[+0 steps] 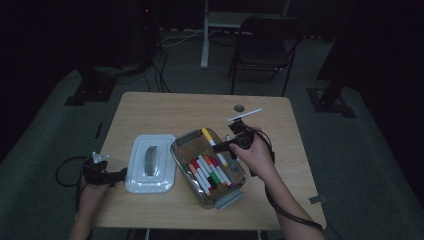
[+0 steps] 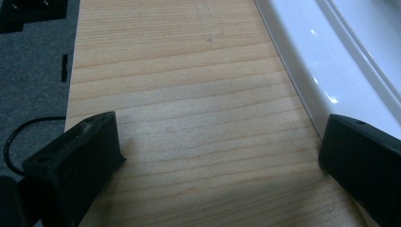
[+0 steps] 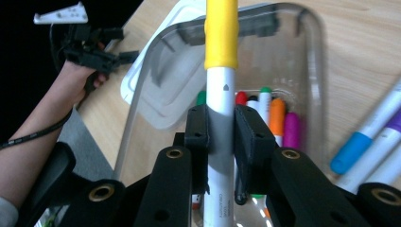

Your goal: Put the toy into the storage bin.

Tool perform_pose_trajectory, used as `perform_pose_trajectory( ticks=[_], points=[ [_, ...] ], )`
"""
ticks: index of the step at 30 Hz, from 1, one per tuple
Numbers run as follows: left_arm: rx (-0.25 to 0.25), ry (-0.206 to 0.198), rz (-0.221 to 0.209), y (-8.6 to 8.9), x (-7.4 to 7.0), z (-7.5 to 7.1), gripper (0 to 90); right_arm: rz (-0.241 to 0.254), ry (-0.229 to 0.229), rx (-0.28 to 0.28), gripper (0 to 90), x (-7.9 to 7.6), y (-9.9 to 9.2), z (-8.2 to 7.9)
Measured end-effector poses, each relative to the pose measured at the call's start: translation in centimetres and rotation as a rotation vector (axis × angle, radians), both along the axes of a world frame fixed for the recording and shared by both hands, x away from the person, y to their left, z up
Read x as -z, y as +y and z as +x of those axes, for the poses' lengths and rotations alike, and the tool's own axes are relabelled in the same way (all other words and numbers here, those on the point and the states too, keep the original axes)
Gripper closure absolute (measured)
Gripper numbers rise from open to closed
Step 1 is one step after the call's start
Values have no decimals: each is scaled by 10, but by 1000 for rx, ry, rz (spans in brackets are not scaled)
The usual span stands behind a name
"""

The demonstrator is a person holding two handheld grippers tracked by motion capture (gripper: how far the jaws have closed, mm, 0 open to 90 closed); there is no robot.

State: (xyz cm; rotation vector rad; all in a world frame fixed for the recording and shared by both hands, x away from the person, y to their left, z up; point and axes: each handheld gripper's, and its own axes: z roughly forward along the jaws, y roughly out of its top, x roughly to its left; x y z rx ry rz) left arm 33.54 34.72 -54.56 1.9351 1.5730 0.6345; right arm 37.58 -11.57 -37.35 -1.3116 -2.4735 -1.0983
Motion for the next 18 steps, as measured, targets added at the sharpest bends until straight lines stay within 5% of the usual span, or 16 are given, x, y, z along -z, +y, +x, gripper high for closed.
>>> perform_pose_trajectory(
  ticks=[18],
  points=[
    [0, 0, 0, 0, 0, 0, 4, -54, 87, -132, 768, 27, 60, -8]
  ],
)
